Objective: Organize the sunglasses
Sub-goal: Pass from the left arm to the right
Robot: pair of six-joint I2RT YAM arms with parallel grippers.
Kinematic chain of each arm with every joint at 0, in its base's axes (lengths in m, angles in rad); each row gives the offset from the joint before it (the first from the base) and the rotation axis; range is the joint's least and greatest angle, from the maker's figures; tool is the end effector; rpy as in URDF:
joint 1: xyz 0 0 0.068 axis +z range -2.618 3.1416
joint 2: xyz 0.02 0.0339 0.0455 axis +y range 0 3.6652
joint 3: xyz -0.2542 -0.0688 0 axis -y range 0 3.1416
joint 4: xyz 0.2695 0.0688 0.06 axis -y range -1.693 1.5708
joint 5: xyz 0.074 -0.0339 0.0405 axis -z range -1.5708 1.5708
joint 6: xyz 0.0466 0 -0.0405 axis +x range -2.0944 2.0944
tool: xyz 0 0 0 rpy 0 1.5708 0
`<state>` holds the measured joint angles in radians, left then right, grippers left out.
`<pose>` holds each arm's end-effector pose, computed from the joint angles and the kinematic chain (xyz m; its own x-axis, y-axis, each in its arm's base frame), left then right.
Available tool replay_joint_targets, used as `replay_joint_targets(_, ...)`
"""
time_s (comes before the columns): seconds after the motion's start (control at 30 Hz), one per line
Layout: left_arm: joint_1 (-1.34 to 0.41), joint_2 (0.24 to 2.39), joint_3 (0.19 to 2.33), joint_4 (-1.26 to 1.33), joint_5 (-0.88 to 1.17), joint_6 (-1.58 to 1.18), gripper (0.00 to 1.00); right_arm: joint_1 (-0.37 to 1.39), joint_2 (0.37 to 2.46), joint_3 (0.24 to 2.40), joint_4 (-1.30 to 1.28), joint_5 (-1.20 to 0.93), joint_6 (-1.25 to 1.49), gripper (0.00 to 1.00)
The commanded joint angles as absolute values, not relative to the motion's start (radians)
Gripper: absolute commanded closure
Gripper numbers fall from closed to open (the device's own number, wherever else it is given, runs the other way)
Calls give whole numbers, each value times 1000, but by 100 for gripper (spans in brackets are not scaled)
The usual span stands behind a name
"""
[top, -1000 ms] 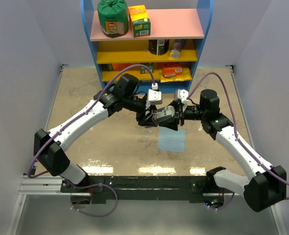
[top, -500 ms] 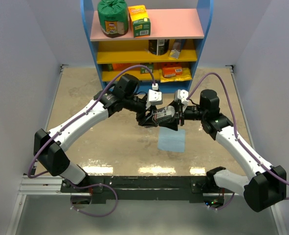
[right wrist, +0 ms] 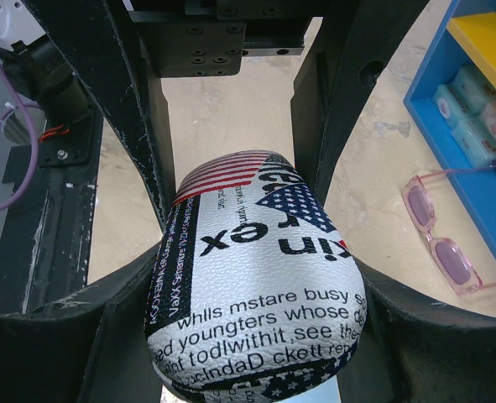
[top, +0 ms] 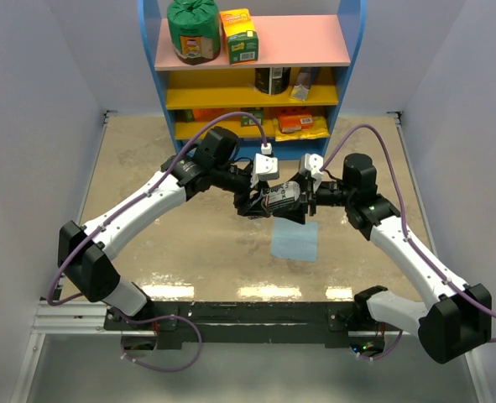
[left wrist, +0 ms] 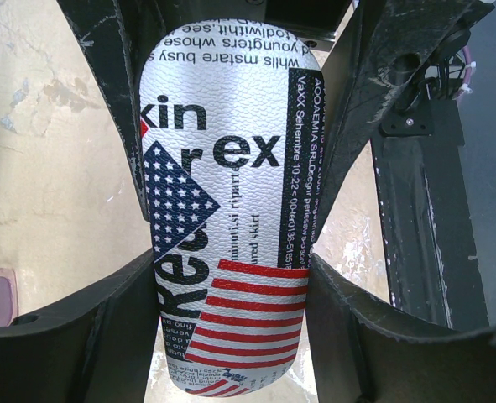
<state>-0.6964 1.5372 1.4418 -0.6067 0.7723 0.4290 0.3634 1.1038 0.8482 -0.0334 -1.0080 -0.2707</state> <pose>0.2610 -0.2606 0.3323 -0.0894 0.4632 -0.8818 0.9956 0.0166 -0.0922 0.2442 0.1350 0.3022 -0.0033 -0.1539 -0.9881 -0.9841 0.1758 -0.0241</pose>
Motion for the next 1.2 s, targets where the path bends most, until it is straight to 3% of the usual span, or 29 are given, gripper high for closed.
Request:
replay_joint_targets(0.0, -689, 1537, 1463, -566, 726, 362, 100, 359, 1075, 844, 3, -951, -316, 100)
replay_joint_targets(1.17, -690, 1582, 1503, -586, 716, 356, 100, 357, 1085, 844, 3, -962, -313, 100)
